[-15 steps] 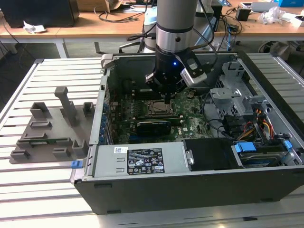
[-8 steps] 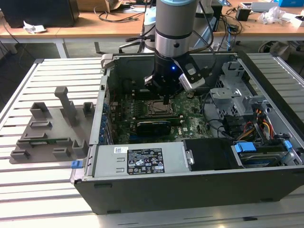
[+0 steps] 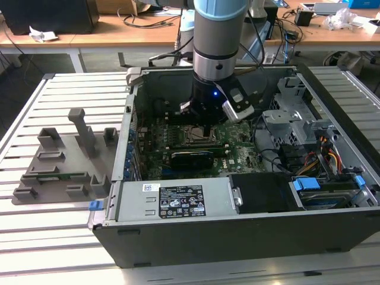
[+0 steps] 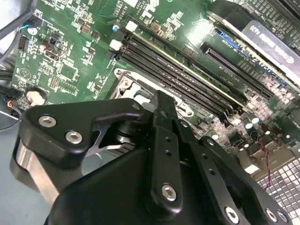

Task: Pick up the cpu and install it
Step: 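Install the second cpu locking lever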

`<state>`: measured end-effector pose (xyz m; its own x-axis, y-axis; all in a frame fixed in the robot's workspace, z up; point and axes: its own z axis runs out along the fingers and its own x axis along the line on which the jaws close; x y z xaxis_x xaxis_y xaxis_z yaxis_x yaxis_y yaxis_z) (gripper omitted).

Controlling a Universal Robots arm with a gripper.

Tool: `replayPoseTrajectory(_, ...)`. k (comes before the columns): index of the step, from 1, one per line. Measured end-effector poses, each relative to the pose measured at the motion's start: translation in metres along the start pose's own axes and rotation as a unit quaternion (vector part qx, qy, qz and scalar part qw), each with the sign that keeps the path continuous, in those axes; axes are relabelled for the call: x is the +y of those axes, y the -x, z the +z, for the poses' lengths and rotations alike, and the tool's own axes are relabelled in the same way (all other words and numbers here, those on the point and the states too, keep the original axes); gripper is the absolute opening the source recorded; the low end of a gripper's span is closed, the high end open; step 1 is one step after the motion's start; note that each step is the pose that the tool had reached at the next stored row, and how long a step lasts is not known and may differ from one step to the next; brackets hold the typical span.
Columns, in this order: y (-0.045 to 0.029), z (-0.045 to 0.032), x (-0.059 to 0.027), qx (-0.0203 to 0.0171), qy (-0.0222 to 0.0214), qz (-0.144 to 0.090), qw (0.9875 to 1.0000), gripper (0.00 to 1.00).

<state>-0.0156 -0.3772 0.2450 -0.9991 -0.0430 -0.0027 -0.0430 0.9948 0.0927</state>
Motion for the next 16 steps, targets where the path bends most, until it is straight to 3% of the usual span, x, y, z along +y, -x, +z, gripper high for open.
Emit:
replayPoseTrajectory(2, -0.0025, 0.0101, -0.0008, 0.0, 0.0, 0.0, 1.0, 0.11)
replayPoseTrajectory(4, -0.0057, 0.0133, -0.0009, 0.0, 0.0, 0.0, 1.0, 0.11)
replayPoseTrajectory(8, -0.0236, 0.0271, -0.0005, 0.0001, 0.0001, -0.001, 1.0, 0.11)
replayPoseTrajectory(10, -0.0285, 0.0296, -0.0006, 0.0002, 0.0008, -0.002, 1.0, 0.11)
replayPoseTrajectory(13, -0.036, 0.0317, -0.0004, 0.0002, 0.0044, -0.004, 1.0, 0.11)
replayPoseTrajectory(16, -0.0449, 0.034, -0.0003, 0.0002, 0.0139, -0.009, 0.9999, 0.11)
